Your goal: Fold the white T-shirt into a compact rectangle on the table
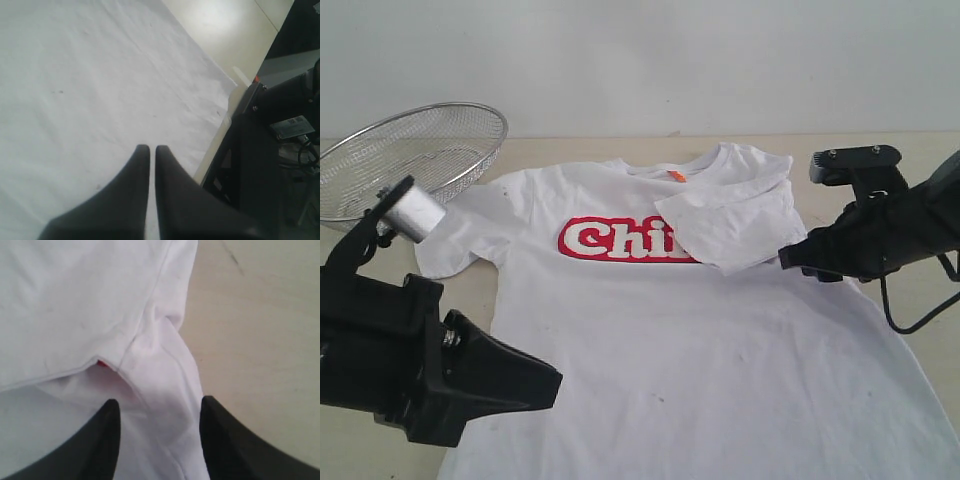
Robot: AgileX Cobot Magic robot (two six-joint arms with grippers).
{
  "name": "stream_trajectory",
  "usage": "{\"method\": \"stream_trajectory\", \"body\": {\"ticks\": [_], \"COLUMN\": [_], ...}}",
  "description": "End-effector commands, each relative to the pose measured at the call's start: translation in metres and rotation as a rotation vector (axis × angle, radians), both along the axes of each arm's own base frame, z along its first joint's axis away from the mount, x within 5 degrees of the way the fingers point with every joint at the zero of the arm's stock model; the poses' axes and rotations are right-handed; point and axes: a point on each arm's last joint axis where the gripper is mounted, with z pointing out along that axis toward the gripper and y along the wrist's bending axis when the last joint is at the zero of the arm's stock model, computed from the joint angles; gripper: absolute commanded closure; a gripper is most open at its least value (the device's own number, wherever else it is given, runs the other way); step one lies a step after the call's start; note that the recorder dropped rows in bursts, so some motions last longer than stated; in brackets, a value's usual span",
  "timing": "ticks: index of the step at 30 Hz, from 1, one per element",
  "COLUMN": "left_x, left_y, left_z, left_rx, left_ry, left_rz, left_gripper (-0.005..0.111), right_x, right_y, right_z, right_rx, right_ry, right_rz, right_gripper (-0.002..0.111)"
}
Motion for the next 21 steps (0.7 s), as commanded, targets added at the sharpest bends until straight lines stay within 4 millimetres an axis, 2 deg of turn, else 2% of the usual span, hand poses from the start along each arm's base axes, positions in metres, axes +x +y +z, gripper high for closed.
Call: {"method": "stream_trajectory", "body": {"ticks": [1, 6, 12, 21], "left_x": [-0.002, -0.002, -0.002, -0.002], "left_y": [-0.001, -0.001, -0.001, -0.001], "left_z": [0.0, 0.0, 0.0, 0.0], "left_rx": [-0.008, -0.008, -0.008, -0.01], "left_ry": [0.011, 0.011, 0.011, 0.014], "left_rz": [-0.005, -0.005, -0.005, -0.01], "left_gripper": [0.102, 0.102, 0.102, 0.102], "right_x": [0.001, 0.003, 0.005, 0.01], "right_y": [-0.001, 0.002, 0.017, 0.009], "right_z": [0.001, 0.0, -0.012, -0.009], "right_rx": [-0.024, -0.055, -0.093, -0.15], "right_ry": [-0.018, -0.045, -0.043, -0.12], "right_rz": [0.002, -0.001, 0.031, -0.05], "right_gripper": [0.065, 0.065, 0.065, 0.065]}}
